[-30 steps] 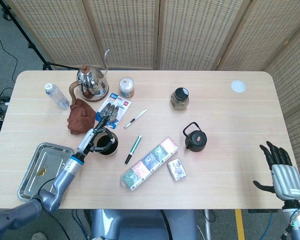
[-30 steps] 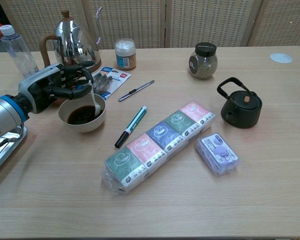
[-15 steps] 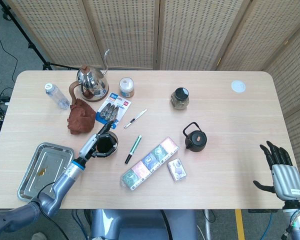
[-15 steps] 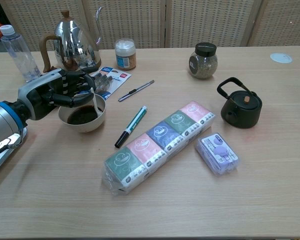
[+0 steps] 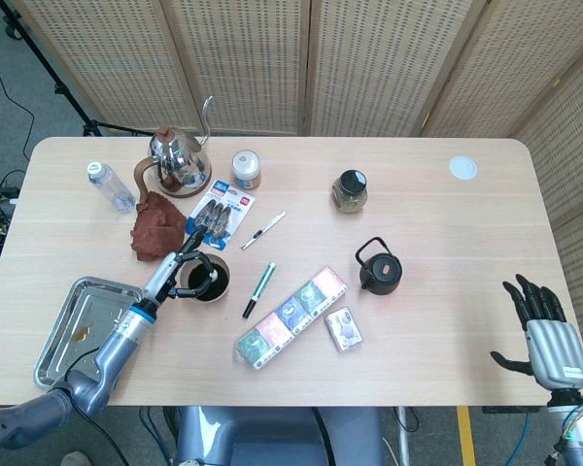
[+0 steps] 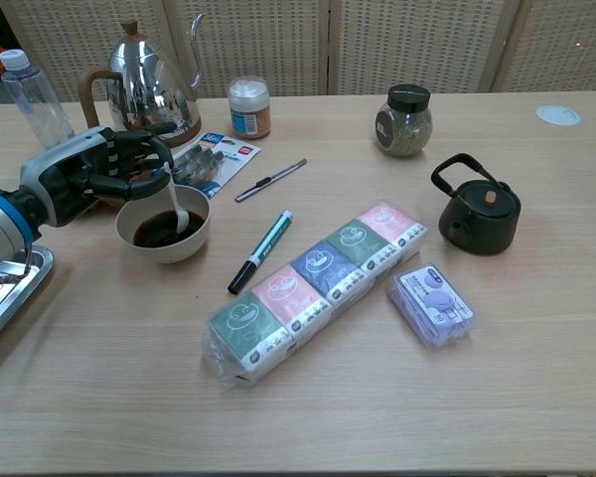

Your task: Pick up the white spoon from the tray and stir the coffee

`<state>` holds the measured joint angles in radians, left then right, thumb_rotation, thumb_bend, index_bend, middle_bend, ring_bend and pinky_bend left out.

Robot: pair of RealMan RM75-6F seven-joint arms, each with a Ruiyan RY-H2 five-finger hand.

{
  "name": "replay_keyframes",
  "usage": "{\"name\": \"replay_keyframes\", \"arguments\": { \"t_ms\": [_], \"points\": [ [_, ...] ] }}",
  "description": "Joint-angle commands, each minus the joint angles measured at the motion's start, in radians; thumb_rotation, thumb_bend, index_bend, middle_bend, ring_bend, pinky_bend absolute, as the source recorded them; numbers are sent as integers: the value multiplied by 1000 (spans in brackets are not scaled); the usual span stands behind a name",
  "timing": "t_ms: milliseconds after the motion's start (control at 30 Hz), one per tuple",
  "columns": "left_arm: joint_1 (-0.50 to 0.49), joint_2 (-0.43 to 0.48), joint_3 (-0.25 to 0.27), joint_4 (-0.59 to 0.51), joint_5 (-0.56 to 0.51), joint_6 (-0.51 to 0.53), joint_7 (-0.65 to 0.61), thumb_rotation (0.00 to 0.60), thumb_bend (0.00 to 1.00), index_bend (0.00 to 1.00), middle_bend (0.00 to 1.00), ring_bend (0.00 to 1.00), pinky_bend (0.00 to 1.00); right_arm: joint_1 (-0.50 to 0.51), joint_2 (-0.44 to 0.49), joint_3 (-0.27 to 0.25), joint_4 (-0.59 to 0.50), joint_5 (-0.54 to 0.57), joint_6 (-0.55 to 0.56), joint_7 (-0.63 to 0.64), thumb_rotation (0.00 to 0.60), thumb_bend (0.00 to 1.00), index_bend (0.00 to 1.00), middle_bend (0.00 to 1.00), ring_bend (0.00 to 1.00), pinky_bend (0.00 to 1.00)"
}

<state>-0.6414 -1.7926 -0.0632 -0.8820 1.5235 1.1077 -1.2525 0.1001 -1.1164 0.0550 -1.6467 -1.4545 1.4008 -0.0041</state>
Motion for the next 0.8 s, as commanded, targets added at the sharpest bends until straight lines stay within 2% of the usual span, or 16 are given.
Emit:
{"name": "replay_keyframes", "arguments": {
  "t_ms": [33,467,533,567,700,800],
  "points": [
    [-16,-13,-3,16,9,-4,31,600,480,661,0,0,0,0,1,1,0,2,1,1,600,0,0,0,0,0],
    [-20,-3,8,-52,11,-14,129,600,470,662,0,0,0,-2,9,2,-4,-4,7,15,600,0,0,0,0,0],
    [-18,1,9,-57,12,-9,138,600,450,636,0,0,0,-2,10,2,-5,-4,6,16,600,0,0,0,0,0],
    [-18,3,8,-58,13,-6,144,600,434,583,0,0,0,-2,10,2,-5,-4,6,16,600,0,0,0,0,0],
    [-19,18,16,-73,23,-5,183,600,347,266,0,0,0,-2,10,1,-7,-5,7,15,600,0,0,0,0,0],
    [-16,36,19,-97,28,7,215,600,247,150,0,0,0,-3,10,0,-8,-8,9,14,600,0,0,0,0,0]
  ]
}}
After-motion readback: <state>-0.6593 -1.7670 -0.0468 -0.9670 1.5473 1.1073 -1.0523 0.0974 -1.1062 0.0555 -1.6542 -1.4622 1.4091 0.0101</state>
